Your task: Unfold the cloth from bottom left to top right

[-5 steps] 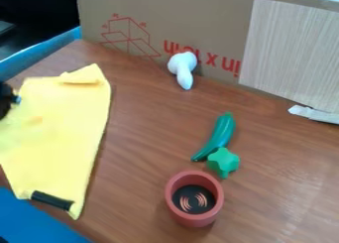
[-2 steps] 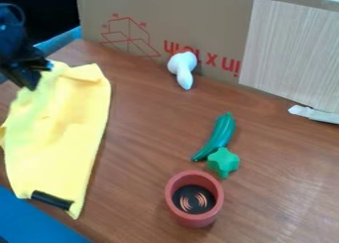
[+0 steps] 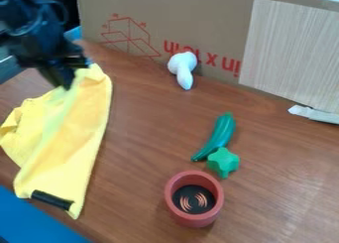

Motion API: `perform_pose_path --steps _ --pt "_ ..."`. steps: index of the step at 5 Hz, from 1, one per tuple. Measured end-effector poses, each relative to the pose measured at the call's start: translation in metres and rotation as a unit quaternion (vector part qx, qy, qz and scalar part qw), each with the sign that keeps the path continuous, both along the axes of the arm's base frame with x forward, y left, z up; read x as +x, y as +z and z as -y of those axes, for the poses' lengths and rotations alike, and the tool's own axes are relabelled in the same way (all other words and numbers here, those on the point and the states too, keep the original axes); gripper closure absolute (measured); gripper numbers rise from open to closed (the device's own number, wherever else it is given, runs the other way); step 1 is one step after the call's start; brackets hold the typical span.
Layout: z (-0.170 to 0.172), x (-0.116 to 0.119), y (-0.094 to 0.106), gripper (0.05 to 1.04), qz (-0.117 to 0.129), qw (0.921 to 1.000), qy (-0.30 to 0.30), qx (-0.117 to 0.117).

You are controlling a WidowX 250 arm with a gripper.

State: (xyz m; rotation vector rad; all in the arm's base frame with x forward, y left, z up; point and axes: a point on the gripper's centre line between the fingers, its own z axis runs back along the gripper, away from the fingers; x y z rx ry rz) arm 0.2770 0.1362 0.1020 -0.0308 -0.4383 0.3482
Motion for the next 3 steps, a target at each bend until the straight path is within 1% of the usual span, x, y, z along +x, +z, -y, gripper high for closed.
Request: perform_pose_path --steps 1,3 --pt "0.026 0.012 0.002 1.032 -0.003 0.9999 -0.009 -0.013" --pt "0.072 0.039 0.021 1.032 0.013 0.9990 -0.027 -0.032"
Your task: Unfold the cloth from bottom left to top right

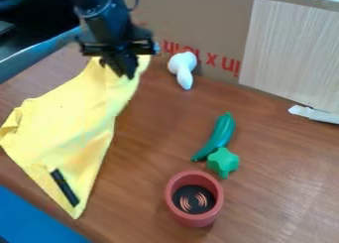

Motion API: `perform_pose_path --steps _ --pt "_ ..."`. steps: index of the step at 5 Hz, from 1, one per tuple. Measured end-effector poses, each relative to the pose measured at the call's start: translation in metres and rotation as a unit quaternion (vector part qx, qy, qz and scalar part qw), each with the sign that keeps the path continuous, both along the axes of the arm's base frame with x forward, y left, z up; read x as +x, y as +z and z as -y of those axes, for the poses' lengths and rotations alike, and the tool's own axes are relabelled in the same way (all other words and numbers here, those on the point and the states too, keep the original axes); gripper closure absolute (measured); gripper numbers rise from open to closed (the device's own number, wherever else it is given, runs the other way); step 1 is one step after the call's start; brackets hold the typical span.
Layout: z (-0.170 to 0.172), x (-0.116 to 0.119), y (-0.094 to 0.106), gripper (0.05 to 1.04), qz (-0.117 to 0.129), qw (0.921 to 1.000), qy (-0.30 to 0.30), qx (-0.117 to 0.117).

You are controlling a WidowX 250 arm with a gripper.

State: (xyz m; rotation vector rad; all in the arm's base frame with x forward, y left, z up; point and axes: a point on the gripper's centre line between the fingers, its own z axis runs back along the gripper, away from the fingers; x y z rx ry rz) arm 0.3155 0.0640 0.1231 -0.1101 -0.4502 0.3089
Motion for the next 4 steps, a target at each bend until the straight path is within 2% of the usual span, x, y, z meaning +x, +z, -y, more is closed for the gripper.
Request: perform_pose_path --steps 2,4 --pt "0.038 0.025 -0.001 1.032 -0.002 0.9998 -0.016 -0.012" --pt "0.065 0.044 -0.015 1.009 -0.015 0.9996 -0.016 -0.019"
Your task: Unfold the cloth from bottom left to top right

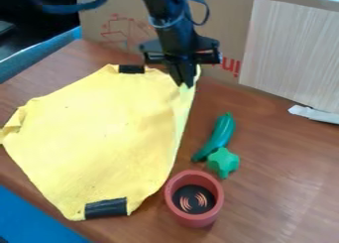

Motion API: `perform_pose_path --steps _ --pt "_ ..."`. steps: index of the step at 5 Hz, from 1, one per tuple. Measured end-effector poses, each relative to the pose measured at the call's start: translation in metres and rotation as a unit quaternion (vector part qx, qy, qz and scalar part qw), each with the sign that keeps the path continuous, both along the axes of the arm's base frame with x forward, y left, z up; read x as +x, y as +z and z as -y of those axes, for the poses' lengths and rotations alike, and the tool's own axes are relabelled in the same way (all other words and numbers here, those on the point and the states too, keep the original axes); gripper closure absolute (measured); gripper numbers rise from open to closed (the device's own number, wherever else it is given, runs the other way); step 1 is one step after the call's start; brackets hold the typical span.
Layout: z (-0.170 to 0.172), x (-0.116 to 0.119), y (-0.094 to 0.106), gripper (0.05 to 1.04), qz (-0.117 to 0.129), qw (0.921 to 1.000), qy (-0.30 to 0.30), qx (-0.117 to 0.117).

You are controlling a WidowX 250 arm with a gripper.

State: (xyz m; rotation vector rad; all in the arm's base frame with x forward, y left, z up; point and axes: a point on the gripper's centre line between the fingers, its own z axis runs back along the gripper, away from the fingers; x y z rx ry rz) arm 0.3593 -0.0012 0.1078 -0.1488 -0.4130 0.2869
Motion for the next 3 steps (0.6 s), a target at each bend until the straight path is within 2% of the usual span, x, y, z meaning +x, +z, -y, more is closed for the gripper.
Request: perform_pose_path --steps 1,2,3 --pt "0.006 0.000 -0.007 0.860 -0.019 0.9998 -0.002 0.004" --pt "0.012 -0.001 -0.007 0.601 -0.013 0.9984 -0.054 -0.010" --pt "0.002 -0.006 0.000 0.297 0.003 0.9953 -0.087 -0.043"
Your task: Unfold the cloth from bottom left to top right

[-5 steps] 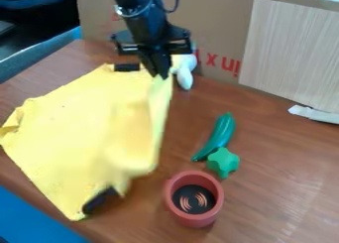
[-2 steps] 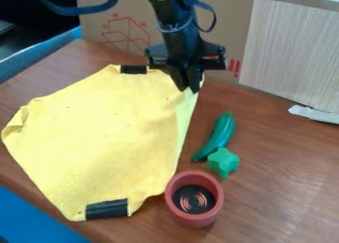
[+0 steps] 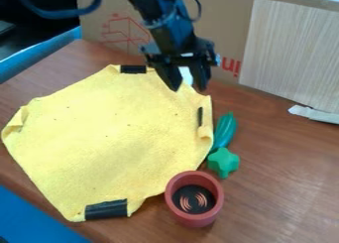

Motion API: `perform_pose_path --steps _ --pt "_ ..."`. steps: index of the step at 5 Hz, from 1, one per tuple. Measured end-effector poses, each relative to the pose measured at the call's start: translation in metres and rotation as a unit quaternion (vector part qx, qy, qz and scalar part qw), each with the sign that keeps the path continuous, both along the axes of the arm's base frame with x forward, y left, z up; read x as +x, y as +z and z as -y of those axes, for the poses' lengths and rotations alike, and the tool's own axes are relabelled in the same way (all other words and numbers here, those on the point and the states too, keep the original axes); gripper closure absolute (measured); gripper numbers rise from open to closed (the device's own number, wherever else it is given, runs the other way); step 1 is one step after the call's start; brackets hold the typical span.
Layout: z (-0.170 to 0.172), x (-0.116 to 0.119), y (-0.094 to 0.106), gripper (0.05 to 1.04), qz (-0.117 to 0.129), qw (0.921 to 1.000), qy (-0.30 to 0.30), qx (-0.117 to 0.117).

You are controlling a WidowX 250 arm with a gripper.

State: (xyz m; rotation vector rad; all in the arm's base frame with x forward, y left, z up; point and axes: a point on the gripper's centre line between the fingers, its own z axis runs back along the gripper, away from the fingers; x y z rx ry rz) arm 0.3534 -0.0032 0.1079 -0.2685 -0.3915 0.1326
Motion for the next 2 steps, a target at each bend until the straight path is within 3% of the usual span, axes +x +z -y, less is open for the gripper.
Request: perform_pose_path --steps 1,2 --pt "-0.002 -0.011 0.025 0.092 0.022 0.9979 -0.056 -0.022" --pt "-0.021 -0.032 0.064 0.084 0.042 0.9932 -0.106 -0.024"
